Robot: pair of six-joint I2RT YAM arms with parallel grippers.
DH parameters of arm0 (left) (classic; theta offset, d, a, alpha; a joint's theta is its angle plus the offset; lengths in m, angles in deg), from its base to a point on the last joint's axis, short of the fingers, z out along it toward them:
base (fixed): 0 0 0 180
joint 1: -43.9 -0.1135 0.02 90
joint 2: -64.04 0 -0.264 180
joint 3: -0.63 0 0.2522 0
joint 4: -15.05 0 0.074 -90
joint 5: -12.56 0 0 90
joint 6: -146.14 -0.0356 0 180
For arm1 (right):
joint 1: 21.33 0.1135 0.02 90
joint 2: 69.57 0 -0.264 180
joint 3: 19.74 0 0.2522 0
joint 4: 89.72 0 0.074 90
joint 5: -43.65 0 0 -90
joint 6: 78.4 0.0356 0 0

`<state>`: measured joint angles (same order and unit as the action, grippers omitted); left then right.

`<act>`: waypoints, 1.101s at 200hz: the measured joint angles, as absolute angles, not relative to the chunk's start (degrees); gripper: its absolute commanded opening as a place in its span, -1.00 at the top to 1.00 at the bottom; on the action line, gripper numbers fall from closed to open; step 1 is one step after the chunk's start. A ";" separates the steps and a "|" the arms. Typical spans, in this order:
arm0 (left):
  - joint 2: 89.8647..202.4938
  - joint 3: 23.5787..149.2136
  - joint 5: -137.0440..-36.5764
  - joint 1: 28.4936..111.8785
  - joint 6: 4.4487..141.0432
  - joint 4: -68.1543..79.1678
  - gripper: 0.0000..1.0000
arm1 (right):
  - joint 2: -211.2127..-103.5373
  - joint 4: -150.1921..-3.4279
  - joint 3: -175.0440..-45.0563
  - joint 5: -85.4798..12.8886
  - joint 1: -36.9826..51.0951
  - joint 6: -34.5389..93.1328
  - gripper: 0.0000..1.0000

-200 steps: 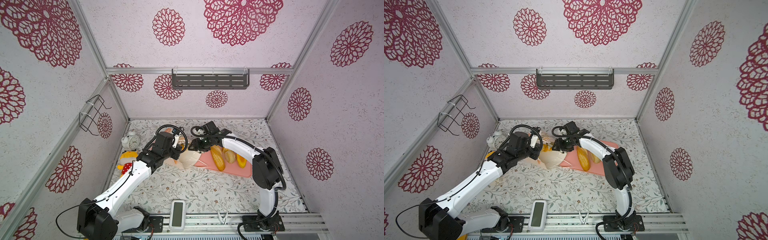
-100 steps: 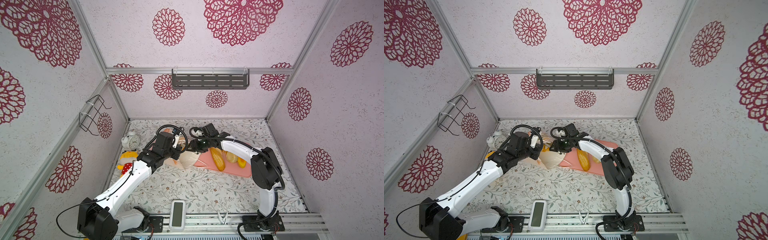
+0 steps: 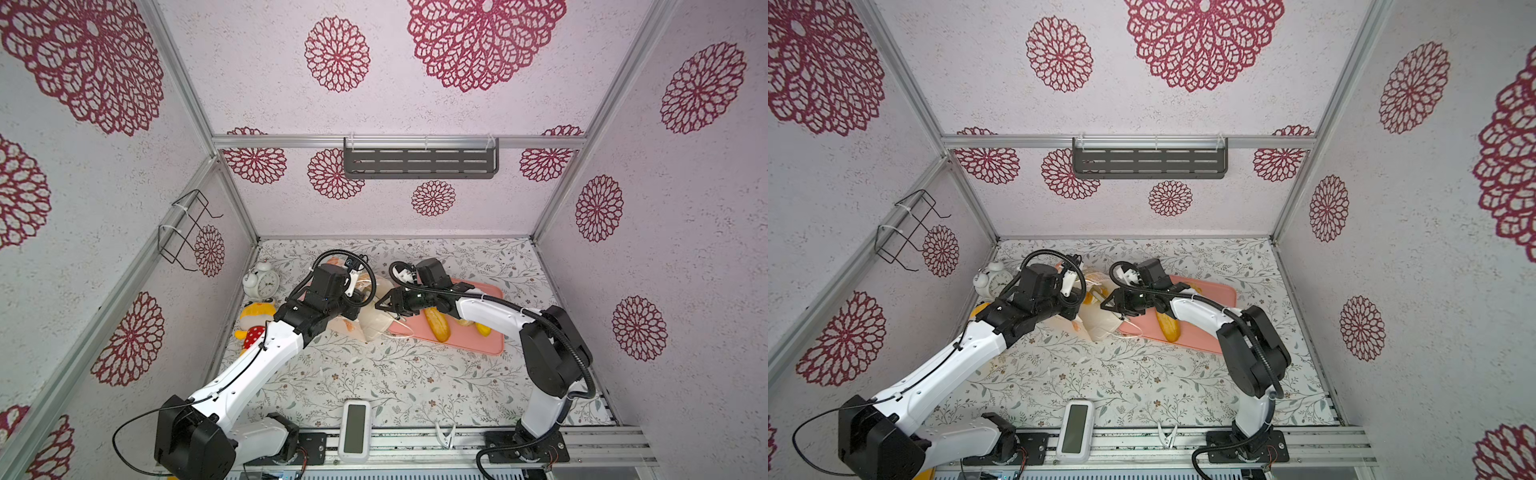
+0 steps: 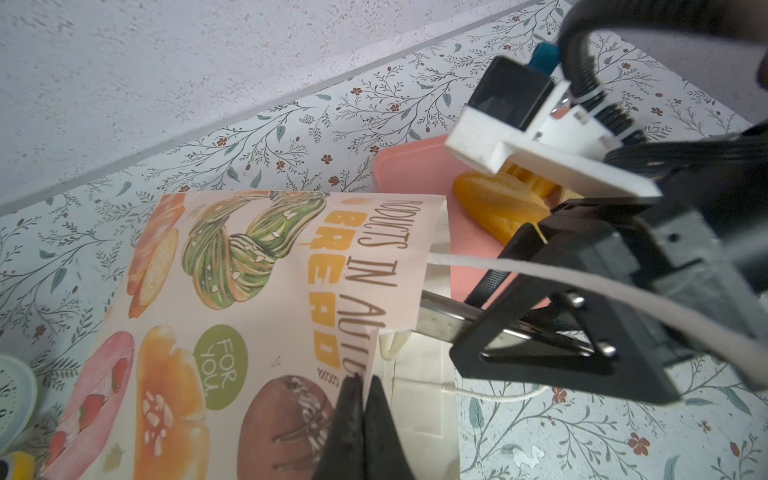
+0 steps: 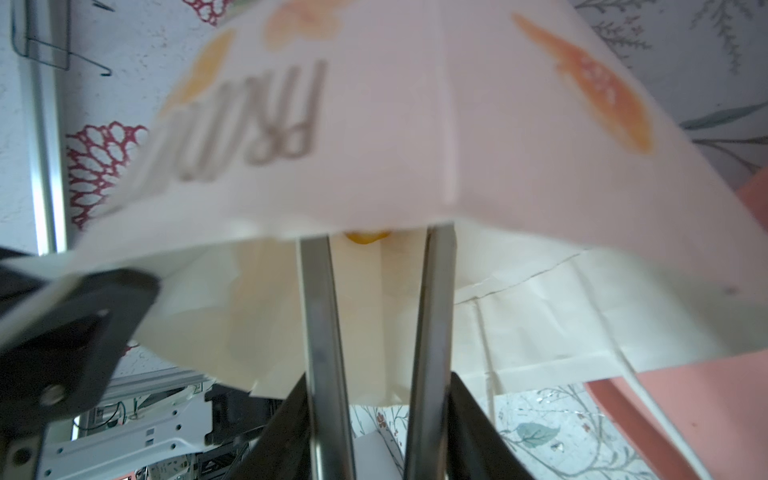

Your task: Take the fake bread out of the paper bag

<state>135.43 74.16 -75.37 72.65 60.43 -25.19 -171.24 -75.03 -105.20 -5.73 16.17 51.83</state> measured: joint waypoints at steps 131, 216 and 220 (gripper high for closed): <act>135.41 74.16 -75.20 73.06 60.46 -25.50 1.00 | -178.50 -57.33 -117.68 -11.93 16.06 41.75 -0.20; 135.37 74.12 -75.42 73.06 60.00 -25.30 1.00 | -178.96 -56.89 -121.88 -10.64 18.14 47.13 -0.24; 135.28 74.05 -75.55 73.06 59.89 -25.24 1.00 | -179.33 -55.99 -122.84 -11.24 18.44 47.02 -0.24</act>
<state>135.28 74.05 -75.55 73.06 59.89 -25.24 -179.33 -55.99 -122.84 -11.24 18.44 47.02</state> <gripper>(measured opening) 0.039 0.618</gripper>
